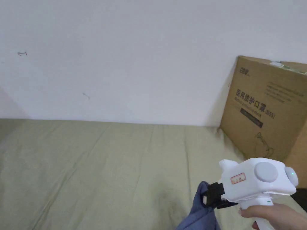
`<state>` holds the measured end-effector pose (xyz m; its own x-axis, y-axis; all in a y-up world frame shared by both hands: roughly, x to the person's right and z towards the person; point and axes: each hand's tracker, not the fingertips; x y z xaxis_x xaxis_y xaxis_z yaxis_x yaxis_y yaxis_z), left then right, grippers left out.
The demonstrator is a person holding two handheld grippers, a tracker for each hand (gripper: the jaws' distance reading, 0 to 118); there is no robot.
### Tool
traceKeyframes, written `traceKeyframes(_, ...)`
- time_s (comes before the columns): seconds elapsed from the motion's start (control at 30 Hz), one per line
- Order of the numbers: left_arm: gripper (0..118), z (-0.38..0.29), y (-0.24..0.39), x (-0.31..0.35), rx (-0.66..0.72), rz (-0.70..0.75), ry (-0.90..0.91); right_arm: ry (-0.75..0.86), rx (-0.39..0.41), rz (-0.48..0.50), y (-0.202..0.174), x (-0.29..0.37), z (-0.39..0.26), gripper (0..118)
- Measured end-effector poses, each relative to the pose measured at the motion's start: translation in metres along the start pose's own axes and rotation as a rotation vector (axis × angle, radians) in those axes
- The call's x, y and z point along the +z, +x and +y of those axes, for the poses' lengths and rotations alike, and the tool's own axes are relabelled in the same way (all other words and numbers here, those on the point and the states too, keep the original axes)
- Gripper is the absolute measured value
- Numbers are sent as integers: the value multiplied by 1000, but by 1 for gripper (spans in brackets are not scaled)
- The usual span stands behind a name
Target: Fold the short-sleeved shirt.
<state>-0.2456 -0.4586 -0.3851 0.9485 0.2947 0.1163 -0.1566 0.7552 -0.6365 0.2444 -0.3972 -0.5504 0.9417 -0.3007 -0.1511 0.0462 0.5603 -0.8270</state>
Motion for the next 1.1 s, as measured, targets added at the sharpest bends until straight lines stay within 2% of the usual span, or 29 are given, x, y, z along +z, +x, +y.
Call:
traceKeyframes(0.23,5,70,33,77,-97,-19,174,209,-55,70,-5,140,-23,4)
traceKeyframes(0.37,5,111,48,117,-138,-12,284,289,-38,104,-15,195,-24,4)
traceKeyframes(0.53,5,162,61,155,-125,26,394,374,-43,64,-19,242,-16,4)
traceKeyframes(0.77,5,205,63,158,-72,70,438,469,-88,47,7,257,5,4)
traceKeyframes(0.87,5,215,61,139,-47,78,435,469,-152,26,21,242,18,4)
traceKeyframes(1.1,5,236,51,71,-56,62,435,534,-199,-12,41,188,59,4)
